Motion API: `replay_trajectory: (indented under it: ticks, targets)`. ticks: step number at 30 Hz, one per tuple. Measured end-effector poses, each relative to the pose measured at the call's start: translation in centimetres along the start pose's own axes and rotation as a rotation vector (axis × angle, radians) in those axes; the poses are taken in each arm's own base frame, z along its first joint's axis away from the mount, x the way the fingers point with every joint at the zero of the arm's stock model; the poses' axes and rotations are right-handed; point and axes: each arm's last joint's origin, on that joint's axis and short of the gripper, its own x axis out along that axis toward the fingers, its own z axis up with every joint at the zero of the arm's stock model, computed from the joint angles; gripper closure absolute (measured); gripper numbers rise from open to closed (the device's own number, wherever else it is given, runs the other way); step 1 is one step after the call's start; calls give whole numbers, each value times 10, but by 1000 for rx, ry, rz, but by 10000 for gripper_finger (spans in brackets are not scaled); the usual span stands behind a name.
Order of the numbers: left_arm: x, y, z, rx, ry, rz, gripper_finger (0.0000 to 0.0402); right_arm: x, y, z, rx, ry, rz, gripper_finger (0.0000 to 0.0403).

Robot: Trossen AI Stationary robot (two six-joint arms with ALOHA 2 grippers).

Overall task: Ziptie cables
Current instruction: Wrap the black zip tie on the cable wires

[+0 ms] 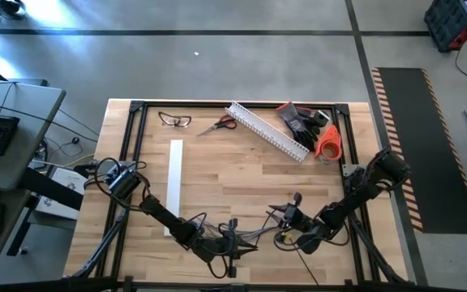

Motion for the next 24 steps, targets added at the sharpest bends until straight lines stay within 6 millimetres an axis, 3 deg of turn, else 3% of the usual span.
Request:
replay_trajectory:
  ticks: [5, 9, 15, 18, 24]
  targets:
    - [0, 0, 0, -1, 0, 0, 402, 9, -3, 4, 61, 3, -15, 285]
    - [0, 0, 0, -1, -1, -1, 402, 30, -7, 5, 66, 13, 1, 275]
    - [0, 0, 0, -2, -1, -1, 402, 60, -2, 9, -20, -50, 243, 274]
    - [0, 0, 0, -1, 0, -1, 402, 65, -2, 11, -36, -52, 339, 274]
    - [0, 0, 0, -1, 0, -1, 402, 61, 1, 4, -49, 3, 367, 274]
